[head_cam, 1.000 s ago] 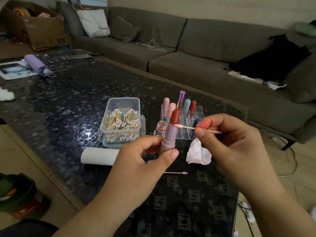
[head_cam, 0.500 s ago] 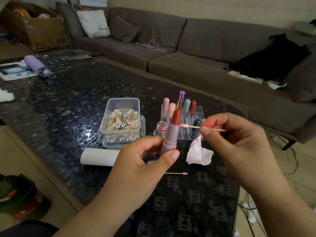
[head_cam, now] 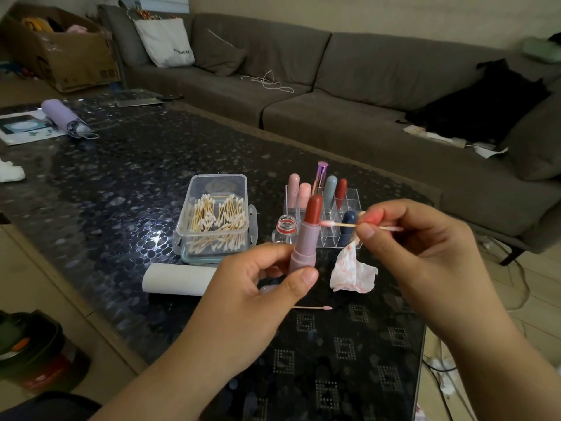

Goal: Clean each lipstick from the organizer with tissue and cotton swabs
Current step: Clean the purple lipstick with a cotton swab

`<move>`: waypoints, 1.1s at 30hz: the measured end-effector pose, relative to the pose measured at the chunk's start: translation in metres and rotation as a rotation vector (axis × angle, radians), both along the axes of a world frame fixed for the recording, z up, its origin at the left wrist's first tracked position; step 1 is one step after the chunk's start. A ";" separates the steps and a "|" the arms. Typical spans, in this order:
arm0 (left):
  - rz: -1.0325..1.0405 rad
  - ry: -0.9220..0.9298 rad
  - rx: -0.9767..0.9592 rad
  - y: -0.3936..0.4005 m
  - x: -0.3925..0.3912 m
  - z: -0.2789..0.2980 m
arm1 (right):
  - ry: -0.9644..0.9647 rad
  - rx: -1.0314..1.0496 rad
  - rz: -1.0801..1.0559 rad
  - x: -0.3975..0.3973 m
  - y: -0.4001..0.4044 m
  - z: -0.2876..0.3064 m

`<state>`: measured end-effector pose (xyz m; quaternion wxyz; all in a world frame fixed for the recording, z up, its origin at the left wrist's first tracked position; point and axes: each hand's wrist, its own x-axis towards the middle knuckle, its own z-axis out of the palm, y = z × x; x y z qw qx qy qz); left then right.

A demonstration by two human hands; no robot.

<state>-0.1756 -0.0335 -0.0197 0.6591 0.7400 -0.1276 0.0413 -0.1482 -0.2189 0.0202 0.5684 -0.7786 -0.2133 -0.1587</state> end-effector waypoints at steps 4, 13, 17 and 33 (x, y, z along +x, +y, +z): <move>-0.047 0.048 -0.080 -0.002 0.000 0.000 | 0.017 0.026 0.008 0.000 -0.001 0.000; -0.161 0.269 -0.520 -0.011 -0.004 0.005 | -0.006 0.041 0.010 -0.002 0.002 0.001; -0.177 0.308 -0.620 -0.012 -0.003 0.005 | -0.014 0.040 0.012 -0.003 0.002 0.001; -0.173 0.213 -0.507 -0.013 -0.002 -0.001 | -0.014 -0.019 -0.019 -0.003 0.005 0.001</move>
